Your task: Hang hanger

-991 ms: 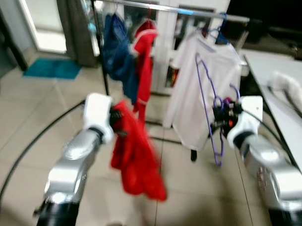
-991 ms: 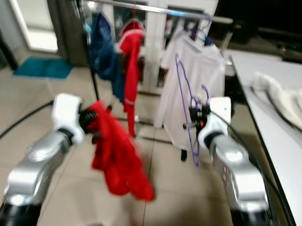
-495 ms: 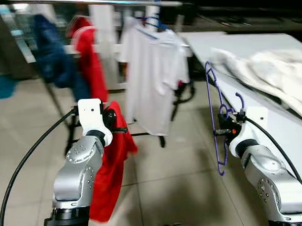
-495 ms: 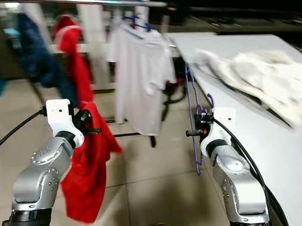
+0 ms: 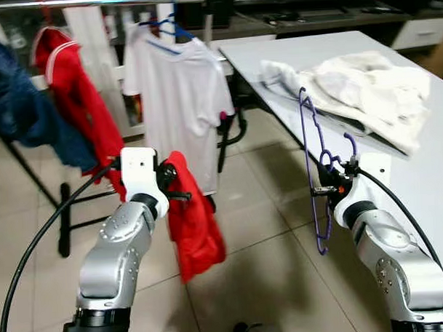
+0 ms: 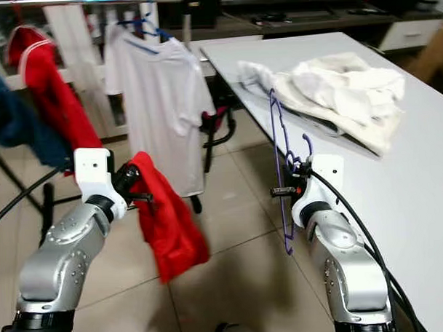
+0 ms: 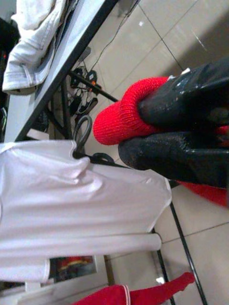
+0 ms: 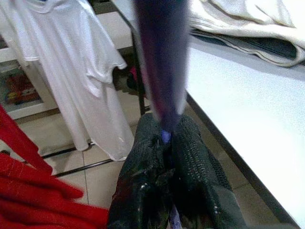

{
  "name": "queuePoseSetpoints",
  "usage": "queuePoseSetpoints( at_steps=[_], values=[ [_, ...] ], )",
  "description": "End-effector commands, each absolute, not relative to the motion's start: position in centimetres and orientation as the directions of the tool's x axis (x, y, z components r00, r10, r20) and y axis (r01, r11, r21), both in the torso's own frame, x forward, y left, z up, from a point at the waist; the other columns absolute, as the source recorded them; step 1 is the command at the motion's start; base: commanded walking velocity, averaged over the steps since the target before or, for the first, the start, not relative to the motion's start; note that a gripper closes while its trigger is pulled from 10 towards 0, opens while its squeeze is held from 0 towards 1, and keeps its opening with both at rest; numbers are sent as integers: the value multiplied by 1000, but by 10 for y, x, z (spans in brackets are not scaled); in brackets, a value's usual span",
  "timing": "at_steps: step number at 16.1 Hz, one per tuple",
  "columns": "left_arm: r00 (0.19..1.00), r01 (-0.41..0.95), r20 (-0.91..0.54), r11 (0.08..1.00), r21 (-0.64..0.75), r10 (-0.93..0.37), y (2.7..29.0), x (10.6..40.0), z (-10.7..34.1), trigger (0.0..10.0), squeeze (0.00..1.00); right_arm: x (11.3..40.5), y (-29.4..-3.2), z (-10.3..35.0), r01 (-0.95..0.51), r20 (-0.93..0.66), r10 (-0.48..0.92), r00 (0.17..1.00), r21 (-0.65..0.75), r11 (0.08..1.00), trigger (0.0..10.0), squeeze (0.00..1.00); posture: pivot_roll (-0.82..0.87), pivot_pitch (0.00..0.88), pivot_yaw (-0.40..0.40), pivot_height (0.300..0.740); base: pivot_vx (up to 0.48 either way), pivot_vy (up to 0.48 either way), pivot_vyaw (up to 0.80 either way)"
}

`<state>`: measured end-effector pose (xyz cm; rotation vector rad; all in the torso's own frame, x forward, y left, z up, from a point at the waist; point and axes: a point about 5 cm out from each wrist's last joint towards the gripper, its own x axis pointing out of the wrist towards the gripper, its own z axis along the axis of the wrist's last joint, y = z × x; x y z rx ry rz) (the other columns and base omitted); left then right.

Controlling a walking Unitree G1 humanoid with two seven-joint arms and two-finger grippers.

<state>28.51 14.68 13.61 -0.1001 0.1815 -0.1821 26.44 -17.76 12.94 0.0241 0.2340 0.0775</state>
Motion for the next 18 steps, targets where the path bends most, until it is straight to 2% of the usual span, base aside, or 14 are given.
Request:
queuePoseSetpoints(
  at_steps=[1,4,8,10,11,16,18],
  values=[
    [985,103,-127,985,-141,-121,153,288,141,10000,0,262,-180,130,-52,-234,50,971,1,999,10000,0,59,0,-75,740,0,0,-800],
    [995,51,-75,993,-106,-59,155,292,145,10000,0,263,-185,133,-31,-226,24,974,-28,999,10000,0,71,4,-65,740,0,0,-800],
    [977,161,-129,985,-55,-167,151,287,143,10000,0,265,-179,136,-39,-201,46,979,38,999,10000,0,70,10,-66,740,0,0,-800],
    [973,208,-103,978,-17,-209,148,288,147,10000,0,266,-182,137,30,-167,-30,985,-3,1000,10000,0,74,11,-66,740,0,0,-769],
    [969,228,-97,974,11,-226,147,287,147,10000,0,265,-179,135,-3,-188,10,982,37,999,10000,0,72,11,-66,740,0,0,-763],
    [970,223,-100,975,-13,-224,146,289,147,10000,0,267,-185,135,-1,-203,2,979,7,1000,10000,0,56,7,-68,740,0,0,-763],
    [967,230,-108,973,-28,-231,144,288,145,10000,0,266,-184,133,-10,-225,20,974,43,999,10000,0,53,9,-78,740,0,0,-759]
  ],
)
